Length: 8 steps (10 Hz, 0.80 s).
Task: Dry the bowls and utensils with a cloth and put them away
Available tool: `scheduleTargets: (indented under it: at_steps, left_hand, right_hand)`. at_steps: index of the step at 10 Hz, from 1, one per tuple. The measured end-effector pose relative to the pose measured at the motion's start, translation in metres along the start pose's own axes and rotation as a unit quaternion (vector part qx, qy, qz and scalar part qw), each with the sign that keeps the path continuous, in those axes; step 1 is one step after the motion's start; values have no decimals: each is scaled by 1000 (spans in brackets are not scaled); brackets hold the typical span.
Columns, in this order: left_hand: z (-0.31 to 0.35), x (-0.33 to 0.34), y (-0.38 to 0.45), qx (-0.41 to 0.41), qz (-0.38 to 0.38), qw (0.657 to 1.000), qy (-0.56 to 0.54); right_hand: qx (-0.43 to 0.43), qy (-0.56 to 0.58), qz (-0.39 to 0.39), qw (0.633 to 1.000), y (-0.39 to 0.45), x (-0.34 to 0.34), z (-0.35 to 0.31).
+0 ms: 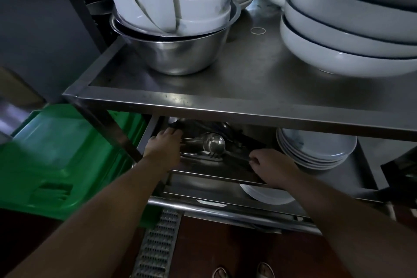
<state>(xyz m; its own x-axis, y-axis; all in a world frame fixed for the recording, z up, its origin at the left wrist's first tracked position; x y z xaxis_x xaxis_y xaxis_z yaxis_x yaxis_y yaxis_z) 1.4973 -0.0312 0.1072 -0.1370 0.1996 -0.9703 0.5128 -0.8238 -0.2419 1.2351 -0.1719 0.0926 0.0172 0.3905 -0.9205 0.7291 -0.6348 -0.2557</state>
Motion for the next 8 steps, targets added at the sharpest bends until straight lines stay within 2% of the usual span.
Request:
scheduleTargets:
  at_steps: [3, 6, 7, 8]
  left_hand:
    - [23, -13, -25, 12, 58, 997, -45]
    - [68, -23, -55, 46, 81, 995, -46]
    - [83, -34, -67, 50, 104, 992, -42]
    - [99, -44, -79, 43, 129, 990, -35]
  right_hand:
    - [9, -54, 69, 996, 11, 8, -1]
    - [52, -15, 69, 996, 1, 5, 2]
    - [24, 0, 77, 997, -12, -10, -6]
    - [-21, 10, 115, 993, -31, -23, -19]
Point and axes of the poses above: each hand's wrist, its own y-axis towards the middle knuckle, its own x-axis out of the palm, z = x × y, the point moved 8 cm from there along y, towards the middle knuckle
